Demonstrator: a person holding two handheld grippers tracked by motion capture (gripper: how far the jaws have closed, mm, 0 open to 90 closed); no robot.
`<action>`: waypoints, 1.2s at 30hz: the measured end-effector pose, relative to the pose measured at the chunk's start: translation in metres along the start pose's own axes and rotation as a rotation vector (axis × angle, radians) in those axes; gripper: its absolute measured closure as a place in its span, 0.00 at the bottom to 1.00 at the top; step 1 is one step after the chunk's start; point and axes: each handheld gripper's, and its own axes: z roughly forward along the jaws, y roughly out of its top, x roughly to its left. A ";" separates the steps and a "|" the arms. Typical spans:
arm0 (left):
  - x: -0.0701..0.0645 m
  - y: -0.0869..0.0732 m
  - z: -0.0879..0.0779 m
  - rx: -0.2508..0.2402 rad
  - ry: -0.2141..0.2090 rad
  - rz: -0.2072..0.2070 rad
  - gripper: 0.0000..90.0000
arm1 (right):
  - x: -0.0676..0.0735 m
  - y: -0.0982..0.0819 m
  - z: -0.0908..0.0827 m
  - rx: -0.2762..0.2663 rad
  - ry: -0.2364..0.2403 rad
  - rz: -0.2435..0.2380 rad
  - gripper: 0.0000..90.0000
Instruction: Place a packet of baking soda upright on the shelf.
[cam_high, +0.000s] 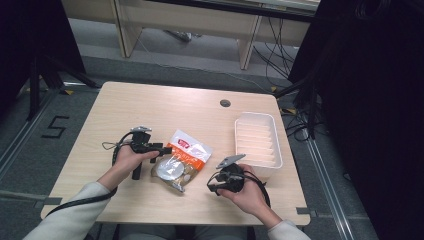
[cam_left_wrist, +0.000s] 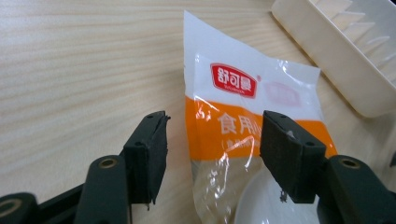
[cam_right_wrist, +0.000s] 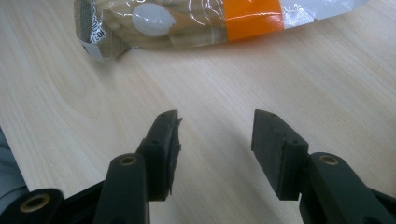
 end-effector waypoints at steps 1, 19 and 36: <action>0.000 0.001 0.002 -0.001 -0.001 -0.004 0.47 | 0.000 -0.001 0.000 0.002 0.006 -0.004 0.58; 0.007 0.007 0.019 0.010 -0.029 -0.028 0.54 | 0.002 -0.002 0.002 0.015 0.016 -0.018 0.57; 0.004 0.005 0.023 0.035 -0.059 -0.004 0.66 | 0.002 -0.003 0.004 0.023 0.013 -0.012 0.57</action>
